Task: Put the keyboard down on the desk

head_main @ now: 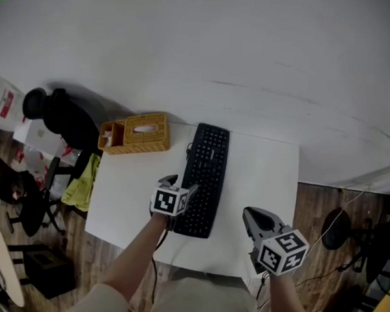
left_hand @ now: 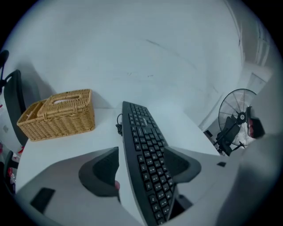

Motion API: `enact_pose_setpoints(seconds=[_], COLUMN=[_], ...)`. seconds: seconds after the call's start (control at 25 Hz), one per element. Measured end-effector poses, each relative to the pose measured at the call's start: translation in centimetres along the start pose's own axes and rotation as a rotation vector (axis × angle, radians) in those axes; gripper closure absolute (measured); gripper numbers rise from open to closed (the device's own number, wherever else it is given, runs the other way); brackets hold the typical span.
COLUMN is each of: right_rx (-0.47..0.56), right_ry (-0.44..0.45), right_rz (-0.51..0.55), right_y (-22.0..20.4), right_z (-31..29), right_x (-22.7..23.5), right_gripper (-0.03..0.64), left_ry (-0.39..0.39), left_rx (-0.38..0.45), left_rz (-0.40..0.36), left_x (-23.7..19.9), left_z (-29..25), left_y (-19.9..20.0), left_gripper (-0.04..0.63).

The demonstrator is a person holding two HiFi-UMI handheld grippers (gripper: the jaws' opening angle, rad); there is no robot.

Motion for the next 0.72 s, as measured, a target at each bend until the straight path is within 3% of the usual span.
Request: enact_pose_setpoints(seconds=[0.24,0.4,0.72], right_rx=[0.113,0.209,0.383], right_ry=[-0.027,-0.024,0.093], right_rz=[0.128,0.191,0.226], right_y=[4.7,7.5,11.3], right_z=[2.9,5.6,12.3], right_x=[-2.1,-4.3,-10.0], right_gripper=[0.592,0.592,0.592], left_ry=[0.040,0.063,0.032], left_rx=[0.187,0.311,0.525], left_rz=[-0.110,-0.182,-0.288], left_x=[1.5,3.0,7.5], left_z=[7.2,13.1,24.2], left_y=[3.1,4.9,6.6], left_gripper=[0.348,0.444,0.508])
Point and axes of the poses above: the fingertips, and each gripper's own axes: z backward along the fingers, x to its right, y out of its top, the point moved 7 cm from there along z, backward along the fingers, and after that the axes turned 1 degree about -y, right-handed, at the moved point
